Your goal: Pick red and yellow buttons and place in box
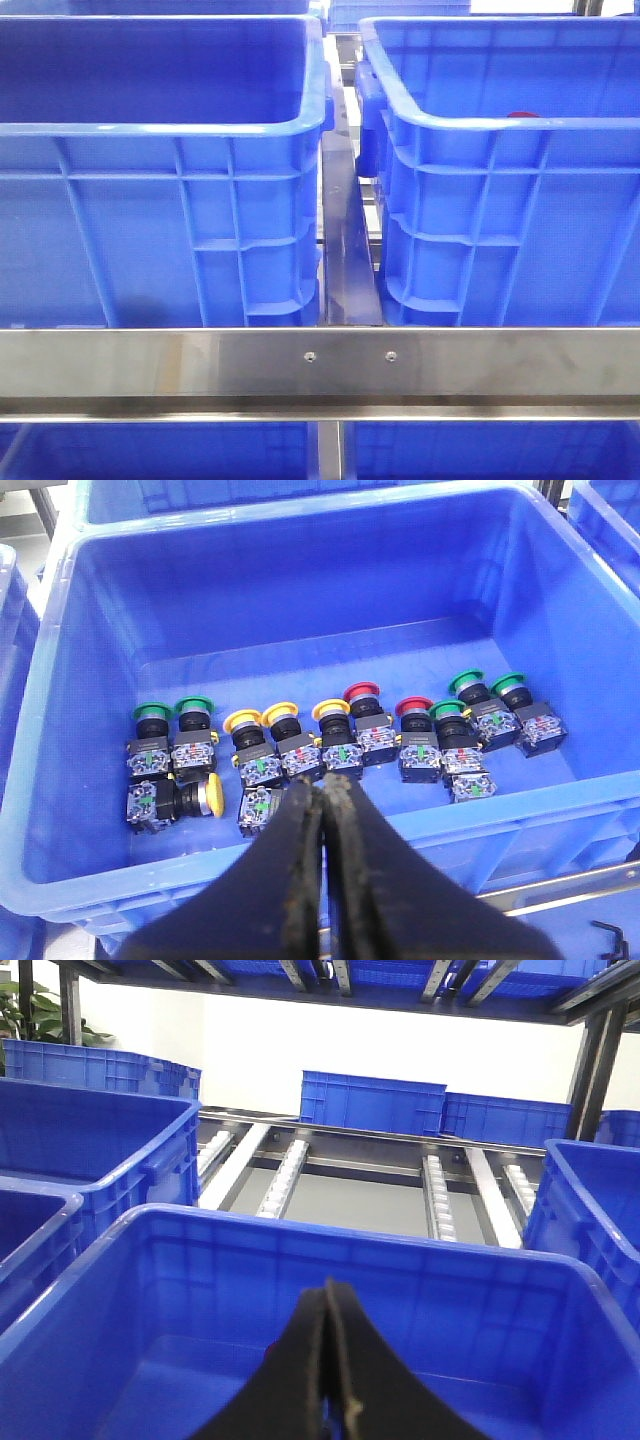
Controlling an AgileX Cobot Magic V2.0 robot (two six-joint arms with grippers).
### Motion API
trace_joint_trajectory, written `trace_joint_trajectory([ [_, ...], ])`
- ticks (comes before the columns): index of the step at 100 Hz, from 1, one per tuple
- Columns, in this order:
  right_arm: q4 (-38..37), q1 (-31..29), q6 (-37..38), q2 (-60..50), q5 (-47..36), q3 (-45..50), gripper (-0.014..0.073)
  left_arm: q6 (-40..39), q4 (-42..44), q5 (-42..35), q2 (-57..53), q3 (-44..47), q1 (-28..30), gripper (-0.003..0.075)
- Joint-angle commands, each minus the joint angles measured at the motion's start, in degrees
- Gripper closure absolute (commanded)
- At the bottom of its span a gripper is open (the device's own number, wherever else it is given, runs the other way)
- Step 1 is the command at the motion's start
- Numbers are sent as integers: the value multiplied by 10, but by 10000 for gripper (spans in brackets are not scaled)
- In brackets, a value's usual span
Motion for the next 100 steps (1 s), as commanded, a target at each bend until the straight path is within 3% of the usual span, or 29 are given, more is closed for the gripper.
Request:
trace_joint_trajectory([
  [1, 60, -5, -1, -1, 11, -16, 662, -4, -10, -43, 2, -14, 1, 739],
  [59, 60, -5, -1, -1, 11, -16, 662, -4, -10, -45, 2, -14, 1, 739],
  [81, 60, -5, -1, -1, 11, -16, 662, -4, -10, -105, -2, -7, 1, 739],
  [100, 60, -5, -1, -1, 11, -16, 662, -15, 19, -162, -41, 55, 1, 739],
])
